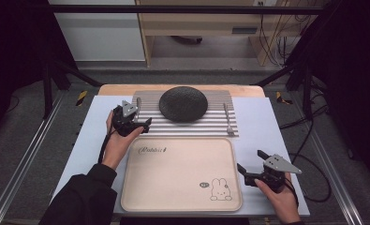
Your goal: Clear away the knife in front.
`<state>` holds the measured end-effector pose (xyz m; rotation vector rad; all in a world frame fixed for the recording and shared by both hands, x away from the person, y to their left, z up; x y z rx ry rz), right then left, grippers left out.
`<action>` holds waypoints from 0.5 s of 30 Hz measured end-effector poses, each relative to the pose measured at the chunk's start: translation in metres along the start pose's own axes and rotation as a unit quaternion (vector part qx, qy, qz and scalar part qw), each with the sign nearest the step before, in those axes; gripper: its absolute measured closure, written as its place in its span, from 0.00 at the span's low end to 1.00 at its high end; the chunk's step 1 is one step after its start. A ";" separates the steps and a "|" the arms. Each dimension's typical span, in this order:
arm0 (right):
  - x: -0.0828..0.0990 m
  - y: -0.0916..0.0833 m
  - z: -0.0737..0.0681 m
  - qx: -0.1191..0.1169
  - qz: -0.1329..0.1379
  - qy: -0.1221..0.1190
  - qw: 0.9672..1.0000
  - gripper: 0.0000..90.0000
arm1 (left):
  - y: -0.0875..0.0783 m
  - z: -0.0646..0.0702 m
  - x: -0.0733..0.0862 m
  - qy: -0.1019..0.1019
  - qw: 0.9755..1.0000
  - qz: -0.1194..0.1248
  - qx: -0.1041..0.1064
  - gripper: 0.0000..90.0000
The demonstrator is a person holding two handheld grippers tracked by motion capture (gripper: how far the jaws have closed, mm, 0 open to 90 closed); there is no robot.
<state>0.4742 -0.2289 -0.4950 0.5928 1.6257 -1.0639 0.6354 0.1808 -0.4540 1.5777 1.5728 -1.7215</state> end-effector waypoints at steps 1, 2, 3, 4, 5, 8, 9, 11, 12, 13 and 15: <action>0.000 0.000 0.000 0.000 0.000 -0.001 1.000 0.06 | 0.000 0.000 0.000 0.000 1.000 0.000 0.000 0.07; 0.000 0.000 0.000 0.000 -0.001 0.003 1.000 0.06 | 0.004 -0.001 0.002 0.003 1.000 -0.005 -0.002 0.07; 0.000 0.000 0.000 0.001 -0.001 0.005 1.000 0.06 | 0.009 -0.003 0.004 0.009 1.000 -0.010 -0.003 0.07; 0.000 0.000 0.000 0.001 0.000 0.005 1.000 0.06 | 0.011 -0.005 0.004 0.009 1.000 -0.012 -0.005 0.07; 0.000 -0.001 0.001 0.002 0.000 0.005 1.000 0.06 | 0.014 -0.007 0.005 0.007 1.000 -0.015 -0.007 0.07; 0.000 -0.001 0.002 0.003 0.001 0.006 1.000 0.06 | 0.018 -0.011 0.006 0.000 1.000 -0.014 -0.013 0.08; 0.000 -0.001 0.002 0.002 0.001 0.006 1.000 0.06 | 0.020 -0.014 0.007 0.000 1.000 -0.018 -0.015 0.08; 0.000 -0.001 0.001 0.001 0.002 0.006 1.000 0.06 | 0.023 -0.017 0.008 -0.006 1.000 -0.021 -0.016 0.08; 0.000 -0.001 0.001 -0.001 0.000 0.007 1.000 0.06 | 0.024 -0.018 0.007 -0.029 0.999 -0.014 -0.012 0.08; 0.001 -0.001 0.001 -0.002 0.000 0.008 1.000 0.06 | 0.024 -0.019 0.006 -0.038 0.999 -0.011 -0.011 0.09; 0.001 0.000 0.000 -0.004 -0.001 0.008 1.000 0.06 | 0.024 -0.020 0.004 -0.037 0.999 -0.009 -0.016 0.09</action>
Point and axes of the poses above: each handheld gripper's, and its own axes: y roughly forward along the jaws, x roughly out of its underside, z roughly to its right, the point moved 7 cm from there along y, roughly forward along the jaws, and after that the axes turned 3 degrees about y, right-handed, at the moved point
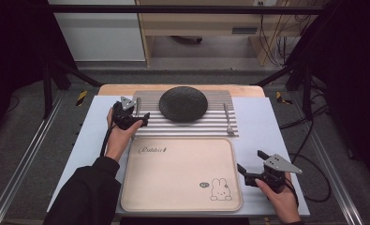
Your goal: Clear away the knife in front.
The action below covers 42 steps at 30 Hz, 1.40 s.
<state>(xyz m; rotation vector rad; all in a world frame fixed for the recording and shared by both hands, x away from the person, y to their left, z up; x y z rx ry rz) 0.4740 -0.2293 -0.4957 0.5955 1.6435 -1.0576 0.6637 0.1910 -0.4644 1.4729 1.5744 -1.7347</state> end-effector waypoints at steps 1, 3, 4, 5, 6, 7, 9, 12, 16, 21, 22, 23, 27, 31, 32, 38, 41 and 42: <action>0.000 0.000 0.000 0.000 -0.001 0.001 1.000 0.05 | 0.000 -0.001 -0.002 0.006 1.000 0.001 -0.005 0.09; 0.000 0.000 0.001 0.002 -0.001 0.001 1.000 0.05 | 0.001 -0.003 -0.006 0.008 1.000 0.003 -0.008 0.09; 0.000 0.000 0.001 0.002 -0.001 0.001 1.000 0.05 | 0.001 -0.004 -0.008 0.006 1.000 0.004 -0.008 0.09; 0.000 -0.001 0.001 0.003 0.001 0.004 1.000 0.05 | 0.003 -0.006 -0.012 0.006 1.000 0.006 -0.011 0.09; 0.000 -0.001 0.002 0.003 0.001 0.004 1.000 0.05 | 0.003 -0.007 -0.012 0.008 1.000 0.005 -0.012 0.09; 0.000 -0.001 0.002 0.003 0.001 0.004 1.000 0.05 | 0.005 -0.008 -0.012 0.008 1.000 0.005 -0.014 0.09; 0.000 -0.001 0.001 0.002 0.001 0.003 1.000 0.05 | 0.006 -0.009 -0.012 0.008 1.000 0.004 -0.014 0.09; 0.000 -0.001 0.000 0.000 -0.001 -0.001 1.000 0.05 | 0.010 -0.013 -0.008 0.003 1.000 -0.001 -0.017 0.09; 0.000 -0.001 -0.001 -0.003 0.000 0.001 1.000 0.05 | 0.014 -0.016 0.000 -0.005 1.000 -0.018 -0.013 0.09; -0.001 -0.002 0.001 -0.001 0.003 0.003 1.000 0.05 | 0.015 -0.019 0.005 -0.004 0.999 -0.029 -0.021 0.09; -0.001 -0.002 0.000 -0.002 0.003 0.004 1.000 0.05 | 0.016 -0.019 0.007 -0.006 0.999 -0.031 -0.020 0.10; -0.001 -0.002 0.000 -0.001 0.003 0.003 1.000 0.05 | 0.016 -0.019 0.009 -0.014 0.999 -0.033 -0.017 0.12; -0.002 -0.003 0.002 0.002 0.006 0.003 1.000 0.05 | 0.017 -0.021 0.013 -0.028 0.999 -0.040 -0.015 0.13; -0.003 -0.004 0.004 0.006 0.009 0.006 1.000 0.05 | 0.020 -0.023 0.018 -0.030 0.998 -0.049 -0.019 0.15; -0.003 -0.004 0.004 0.006 0.009 0.007 1.000 0.05 | 0.021 -0.023 0.020 -0.036 0.998 -0.051 -0.015 0.16; -0.002 -0.004 0.004 0.003 0.007 0.006 1.000 0.05 | 0.027 -0.024 0.023 -0.046 0.998 -0.049 -0.015 0.22; -0.001 -0.003 0.003 0.001 0.003 0.005 1.000 0.05 | 0.031 -0.022 0.024 -0.051 0.997 -0.048 -0.009 0.29; -0.001 -0.003 0.002 0.001 0.002 0.005 1.000 0.05 | 0.032 -0.022 0.025 -0.049 0.998 -0.049 -0.010 0.32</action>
Point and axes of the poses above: each handheld gripper's, and its own axes: y roughly forward along the jaws, x roughly out of its underside, z roughly to its right, the point moved 7 cm from there along y, roughly forward along the jaws, and after that the axes turned 3 degrees about y, right-handed, at the moved point
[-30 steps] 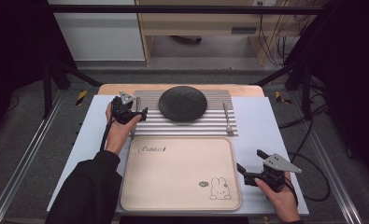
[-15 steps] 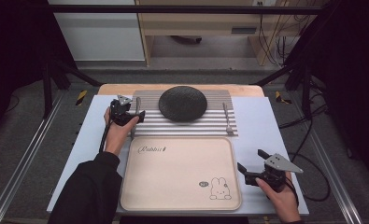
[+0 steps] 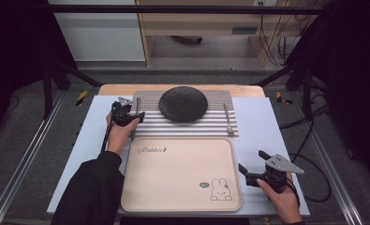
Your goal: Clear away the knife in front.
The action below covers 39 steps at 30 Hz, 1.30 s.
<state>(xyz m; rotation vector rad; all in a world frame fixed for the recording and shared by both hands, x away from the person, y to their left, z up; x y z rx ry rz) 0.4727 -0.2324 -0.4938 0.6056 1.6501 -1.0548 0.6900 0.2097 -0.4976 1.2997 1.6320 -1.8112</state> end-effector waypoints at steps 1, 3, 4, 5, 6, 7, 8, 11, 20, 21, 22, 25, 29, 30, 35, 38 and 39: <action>0.000 0.000 -0.001 -0.001 0.000 0.000 1.000 0.05 | 0.001 0.000 0.000 0.001 1.000 -0.001 -0.001 0.39; -0.001 0.000 0.000 -0.001 0.003 0.000 1.000 0.05 | 0.002 0.000 0.001 0.003 1.000 -0.001 -0.005 0.45; -0.001 -0.001 0.000 -0.001 0.003 0.001 1.000 0.05 | 0.003 0.000 0.001 0.002 1.000 -0.002 -0.003 0.48; -0.001 -0.001 0.000 -0.001 0.002 0.001 1.000 0.05 | 0.005 0.001 0.003 -0.001 1.000 -0.006 0.000 0.50; -0.001 0.000 0.000 -0.002 0.002 0.001 1.000 0.05 | 0.005 0.001 0.003 -0.001 1.000 -0.006 0.000 0.50; 0.000 0.000 0.000 -0.002 0.002 0.001 1.000 0.05 | 0.007 0.000 0.005 0.002 1.000 -0.010 -0.006 0.51; -0.001 0.000 0.000 -0.002 0.002 0.001 1.000 0.05 | 0.007 0.000 0.005 0.002 1.000 -0.010 -0.006 0.52; -0.001 -0.001 0.000 -0.002 0.002 0.002 1.000 0.05 | 0.009 -0.001 0.007 -0.002 1.000 -0.015 -0.005 0.52; 0.000 0.000 0.000 -0.002 -0.001 -0.002 1.000 0.05 | 0.012 -0.004 0.010 -0.004 1.000 -0.018 -0.008 0.60; 0.000 0.000 0.000 -0.002 -0.001 -0.002 1.000 0.05 | 0.012 -0.004 0.010 -0.004 1.000 -0.018 -0.008 0.61; 0.000 0.000 0.000 -0.002 0.000 -0.002 1.000 0.05 | 0.012 -0.005 0.011 0.001 1.000 -0.020 -0.014 0.61; 0.000 0.000 0.000 -0.002 -0.001 -0.001 1.000 0.05 | 0.012 -0.005 0.011 -0.004 1.000 -0.018 -0.009 0.65; 0.000 0.000 0.000 -0.002 -0.001 -0.001 1.000 0.05 | 0.014 -0.004 0.011 -0.003 1.000 -0.020 -0.006 0.68; 0.000 0.000 0.001 -0.002 -0.001 -0.001 1.000 0.05 | 0.015 -0.003 0.012 -0.003 1.000 -0.020 -0.005 0.68; 0.001 0.000 0.001 0.000 0.000 -0.001 1.000 0.05 | 0.016 -0.007 0.013 -0.012 1.000 -0.023 -0.009 0.73; 0.001 0.000 0.001 0.000 -0.001 0.000 1.000 0.05 | 0.017 -0.006 0.013 -0.011 1.000 -0.026 -0.008 0.73; 0.001 0.000 0.001 -0.001 -0.002 0.001 1.000 0.05 | 0.018 -0.006 0.013 -0.009 1.000 -0.026 -0.008 0.73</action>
Point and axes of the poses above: each handheld gripper's, and its own axes: y roughly forward along the jaws, x roughly out of its underside, z roughly to its right, the point moved 7 cm from there along y, roughly forward along the jaws, and after that the axes turned 3 degrees about y, right-handed, at the moved point
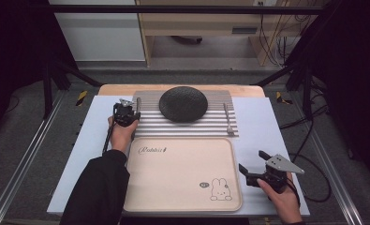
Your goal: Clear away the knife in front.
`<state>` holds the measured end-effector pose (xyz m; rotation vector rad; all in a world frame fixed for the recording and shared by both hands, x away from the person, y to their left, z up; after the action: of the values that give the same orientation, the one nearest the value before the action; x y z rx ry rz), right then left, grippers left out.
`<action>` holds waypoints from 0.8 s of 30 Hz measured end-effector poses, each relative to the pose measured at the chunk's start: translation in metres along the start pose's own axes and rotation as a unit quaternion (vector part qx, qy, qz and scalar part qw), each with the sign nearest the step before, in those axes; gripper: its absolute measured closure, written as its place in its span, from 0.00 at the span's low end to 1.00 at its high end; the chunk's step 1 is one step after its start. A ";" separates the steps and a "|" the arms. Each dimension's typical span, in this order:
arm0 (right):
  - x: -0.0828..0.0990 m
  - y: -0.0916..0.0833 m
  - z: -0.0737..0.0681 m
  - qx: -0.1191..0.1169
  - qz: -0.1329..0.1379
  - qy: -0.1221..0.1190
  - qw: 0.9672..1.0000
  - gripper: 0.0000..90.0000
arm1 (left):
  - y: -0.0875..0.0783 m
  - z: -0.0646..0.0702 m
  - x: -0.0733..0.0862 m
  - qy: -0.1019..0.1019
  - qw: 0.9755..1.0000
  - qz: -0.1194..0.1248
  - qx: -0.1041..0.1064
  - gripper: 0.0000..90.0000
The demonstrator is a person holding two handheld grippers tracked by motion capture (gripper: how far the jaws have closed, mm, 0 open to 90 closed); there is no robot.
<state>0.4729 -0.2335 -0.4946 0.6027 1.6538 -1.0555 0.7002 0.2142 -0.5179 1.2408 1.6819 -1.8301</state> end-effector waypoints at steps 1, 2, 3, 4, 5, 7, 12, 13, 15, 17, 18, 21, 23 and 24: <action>0.000 0.000 0.000 0.000 0.000 0.000 1.000 0.05 | 0.000 0.000 0.000 0.000 1.000 0.000 0.000 0.73; 0.000 0.000 0.000 0.000 0.000 0.000 1.000 0.05 | 0.001 0.001 0.000 -0.003 1.000 0.000 0.003 0.73; 0.000 0.000 0.000 0.000 -0.001 0.000 1.000 0.05 | 0.001 0.001 -0.001 -0.012 1.000 0.002 0.005 0.74; 0.001 0.000 0.000 0.001 -0.002 0.001 1.000 0.05 | 0.002 0.002 -0.001 -0.019 1.000 0.002 0.008 0.76; 0.001 0.000 0.001 0.001 -0.002 0.001 1.000 0.05 | 0.003 0.002 -0.001 -0.010 1.000 -0.003 -0.006 0.76; 0.001 0.000 0.001 0.001 -0.002 0.002 1.000 0.06 | 0.004 0.003 -0.002 -0.007 1.000 -0.005 -0.006 0.77; 0.001 0.000 0.001 0.002 -0.002 0.003 1.000 0.06 | 0.008 0.004 -0.001 -0.007 1.000 -0.010 -0.010 0.78; 0.001 0.000 0.001 0.001 -0.001 0.002 1.000 0.06 | 0.009 0.003 0.000 -0.007 1.000 -0.011 -0.011 0.79; 0.001 0.000 0.001 0.001 -0.002 0.003 1.000 0.06 | 0.010 0.001 0.002 -0.007 1.000 -0.014 -0.015 0.80; 0.001 0.000 0.001 0.001 -0.003 0.004 1.000 0.06 | 0.010 -0.002 0.003 -0.014 1.000 -0.012 -0.014 0.80; 0.001 0.000 0.001 0.001 -0.003 0.005 1.000 0.06 | 0.010 -0.002 0.003 -0.017 1.000 -0.012 -0.013 0.80; 0.001 0.000 0.001 0.001 -0.003 0.005 1.000 0.06 | 0.011 -0.001 0.002 -0.007 1.000 -0.012 -0.014 0.82; 0.001 0.000 0.001 0.001 -0.002 0.005 1.000 0.06 | 0.011 -0.001 0.002 -0.004 1.000 -0.012 -0.013 0.84; 0.001 0.000 0.001 0.002 -0.002 0.004 1.000 0.06 | 0.011 0.000 0.002 0.000 1.000 -0.012 -0.015 0.84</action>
<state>0.4731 -0.2350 -0.4955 0.6065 1.6612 -1.0599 0.7074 0.2122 -0.5264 1.2131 1.7255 -1.8116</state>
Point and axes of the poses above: each handheld gripper's, and its own axes: y roughly forward along the jaws, x roughly out of its underside, z roughly to its right, the point moved 7 cm from there along y, roughly forward along the jaws, and after that the axes turned 3 degrees about y, right-handed, at the moved point
